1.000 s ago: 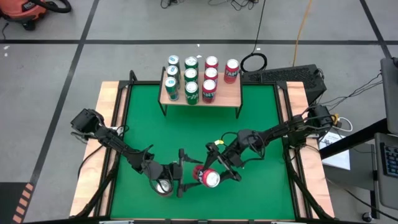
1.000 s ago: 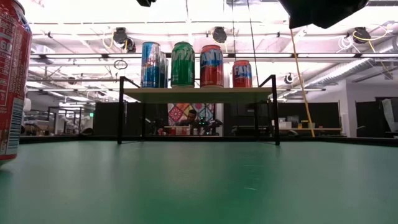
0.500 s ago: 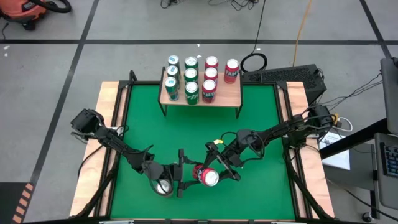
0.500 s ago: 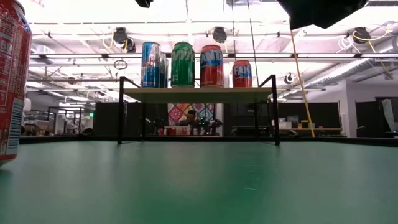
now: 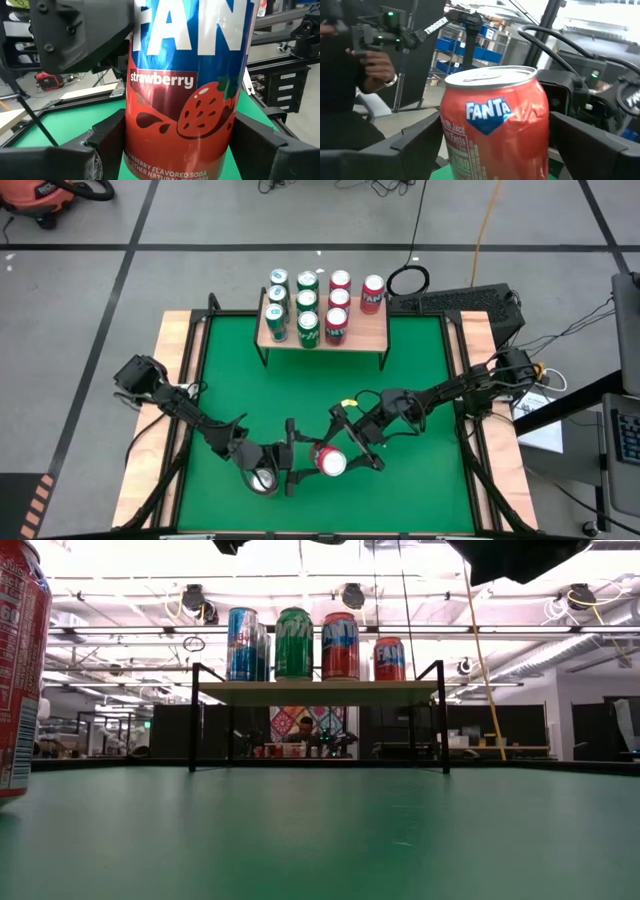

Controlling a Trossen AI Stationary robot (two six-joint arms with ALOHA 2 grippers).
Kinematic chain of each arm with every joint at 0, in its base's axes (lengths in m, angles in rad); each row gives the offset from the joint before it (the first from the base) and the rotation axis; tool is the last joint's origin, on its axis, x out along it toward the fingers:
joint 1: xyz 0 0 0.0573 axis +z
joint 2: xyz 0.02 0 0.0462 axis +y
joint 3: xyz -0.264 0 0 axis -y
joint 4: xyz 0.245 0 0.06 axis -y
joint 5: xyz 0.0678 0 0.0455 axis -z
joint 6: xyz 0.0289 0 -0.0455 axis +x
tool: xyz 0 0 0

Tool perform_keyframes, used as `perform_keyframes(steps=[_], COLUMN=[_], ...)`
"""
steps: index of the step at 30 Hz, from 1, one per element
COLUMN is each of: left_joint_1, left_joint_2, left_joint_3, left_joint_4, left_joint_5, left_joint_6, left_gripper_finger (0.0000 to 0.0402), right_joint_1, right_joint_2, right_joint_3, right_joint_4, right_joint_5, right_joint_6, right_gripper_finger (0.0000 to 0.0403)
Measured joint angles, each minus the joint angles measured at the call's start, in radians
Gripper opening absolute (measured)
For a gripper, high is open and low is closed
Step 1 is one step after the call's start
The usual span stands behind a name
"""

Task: Place canned beverage on shelf
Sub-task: Put the orange soda can on the shelf aligned with the other orange soda can

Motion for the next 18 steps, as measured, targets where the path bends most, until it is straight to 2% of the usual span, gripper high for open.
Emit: perform_keyframes(steps=[5, 8, 18], left_joint_1=[-0.023, -0.037, -0.072], left_joint_2=[0.000, 0.000, 0.000], left_joint_3=[0.000, 0.000, 0.000], left_joint_4=[0.000, 0.001, 0.016], left_joint_5=[-0.074, -0.127, -0.246], left_joint_6=[0.007, 0.005, -0.005], left_gripper_finger=[0.0280, 0.0279, 0.0279], right_joint_1=[0.000, 0.006, 0.076], right_joint_2=[0.000, 0.000, -0.076], right_joint_3=[0.000, 0.000, -0.002], right_joint_4=[-0.031, -0.055, -0.226], right_joint_5=[0.031, 0.087, 0.377], right_joint_6=[0.047, 0.091, 0.178], right_gripper_finger=[0.0354, 0.0353, 0.0353])
